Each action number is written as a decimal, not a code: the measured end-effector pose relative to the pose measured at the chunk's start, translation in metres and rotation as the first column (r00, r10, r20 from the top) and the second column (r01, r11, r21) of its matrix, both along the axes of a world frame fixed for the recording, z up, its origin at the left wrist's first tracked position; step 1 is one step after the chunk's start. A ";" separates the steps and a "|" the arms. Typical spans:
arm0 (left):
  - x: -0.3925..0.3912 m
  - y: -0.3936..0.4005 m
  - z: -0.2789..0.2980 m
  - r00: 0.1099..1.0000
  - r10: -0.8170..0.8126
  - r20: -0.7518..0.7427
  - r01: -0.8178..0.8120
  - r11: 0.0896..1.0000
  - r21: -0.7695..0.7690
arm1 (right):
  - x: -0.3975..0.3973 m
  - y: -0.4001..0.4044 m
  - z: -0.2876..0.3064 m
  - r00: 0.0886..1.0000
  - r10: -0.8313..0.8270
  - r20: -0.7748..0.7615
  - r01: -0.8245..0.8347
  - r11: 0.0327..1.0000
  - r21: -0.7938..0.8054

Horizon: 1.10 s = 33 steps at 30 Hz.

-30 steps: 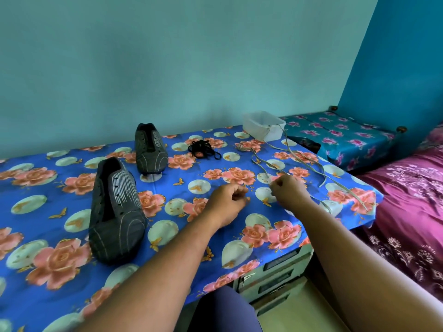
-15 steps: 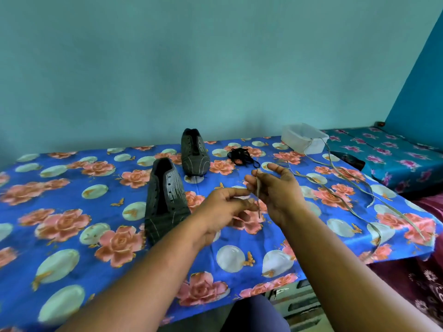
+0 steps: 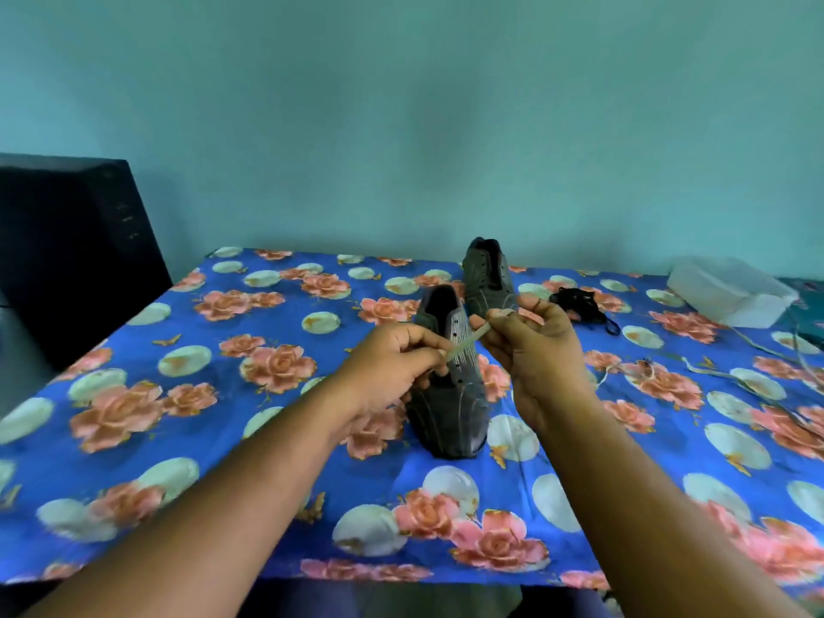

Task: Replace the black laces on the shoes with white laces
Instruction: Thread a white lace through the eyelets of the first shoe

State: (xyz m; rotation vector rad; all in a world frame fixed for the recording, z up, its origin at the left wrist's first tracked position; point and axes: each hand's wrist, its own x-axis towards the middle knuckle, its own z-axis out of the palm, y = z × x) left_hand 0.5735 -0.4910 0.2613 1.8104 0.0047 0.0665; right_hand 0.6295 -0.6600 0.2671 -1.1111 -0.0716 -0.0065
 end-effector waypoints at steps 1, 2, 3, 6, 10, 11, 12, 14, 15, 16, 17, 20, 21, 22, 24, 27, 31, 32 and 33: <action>-0.002 0.007 -0.001 1.000 0.016 0.004 -0.016 1.000 0.004 | 0.000 0.002 -0.003 1.000 0.010 -0.008 -0.010 0.998 -0.054; -0.004 0.013 -0.003 0.999 0.025 0.020 -0.025 1.000 0.018 | -0.001 0.003 -0.005 1.000 0.024 -0.020 -0.026 0.992 -0.123; -0.005 0.018 -0.005 0.999 0.028 0.045 -0.030 0.998 0.051 | -0.003 0.000 -0.007 0.998 0.042 -0.036 -0.049 0.977 -0.207; -0.007 0.038 -0.014 0.990 0.033 0.136 -0.065 0.970 0.234 | -0.006 -0.009 -0.015 0.996 0.021 0.087 0.041 0.761 -0.647; -0.011 0.052 -0.008 0.982 -0.051 0.181 -0.028 0.912 0.410 | -0.010 -0.008 -0.013 0.863 0.170 0.476 0.360 0.454 -0.815; -0.012 0.053 -0.005 0.980 -0.085 0.177 0.001 0.903 0.429 | -0.011 -0.001 -0.013 0.812 0.286 0.509 0.358 0.446 -0.820; -0.012 0.055 -0.003 0.978 -0.113 0.175 0.025 0.899 0.437 | -0.010 0.007 -0.014 0.758 0.407 0.509 0.358 0.393 -0.847; -0.012 0.060 0.001 0.974 -0.141 0.176 0.050 0.895 0.443 | -0.007 0.024 -0.016 0.707 0.564 0.427 0.392 0.189 -0.900; -0.012 0.063 0.003 0.973 -0.148 0.179 0.055 0.896 0.440 | -0.005 0.030 -0.016 0.704 0.598 0.384 0.392 0.124 -0.912; -0.012 0.066 0.005 0.972 -0.151 0.181 0.059 0.899 0.433 | -0.002 0.035 -0.016 0.701 0.618 0.355 0.382 0.095 -0.919; -0.012 0.068 0.006 0.972 -0.151 0.183 0.060 0.903 0.426 | -0.001 0.038 -0.015 0.694 0.633 0.343 0.369 0.096 -0.924; -0.012 0.078 0.003 0.975 -0.118 0.190 0.035 0.919 0.394 | 0.006 0.044 -0.013 0.684 0.673 0.282 0.280 0.115 -0.953; -0.011 0.082 0.001 0.977 -0.109 0.184 0.028 0.918 0.395 | 0.008 0.045 -0.012 0.687 0.682 0.251 0.244 0.109 -0.964; -0.011 0.086 -0.001 0.979 -0.108 0.175 0.028 0.912 0.409 | 0.009 0.045 -0.011 0.688 0.687 0.232 0.228 0.098 -0.969; -0.011 0.092 -0.003 0.979 -0.119 0.163 0.034 0.893 0.449 | 0.010 0.043 -0.009 0.688 0.690 0.225 0.235 0.081 -0.969; -0.011 0.105 -0.001 0.982 -0.092 0.164 0.002 0.877 0.480 | 0.016 0.033 -0.009 0.697 0.669 0.257 0.280 0.075 -0.957; -0.010 0.136 -0.009 0.999 0.007 0.053 -0.023 0.955 0.296 | 0.027 0.008 -0.009 0.734 0.624 0.268 0.277 0.086 -0.957; -0.010 0.141 -0.012 0.999 0.022 0.031 -0.029 0.972 0.233 | 0.029 0.003 -0.010 0.737 0.618 0.275 0.279 0.093 -0.956; -0.009 0.144 -0.013 1.000 0.028 0.013 -0.031 0.977 0.213 | 0.031 0.001 -0.011 0.734 0.616 0.286 0.285 0.102 -0.953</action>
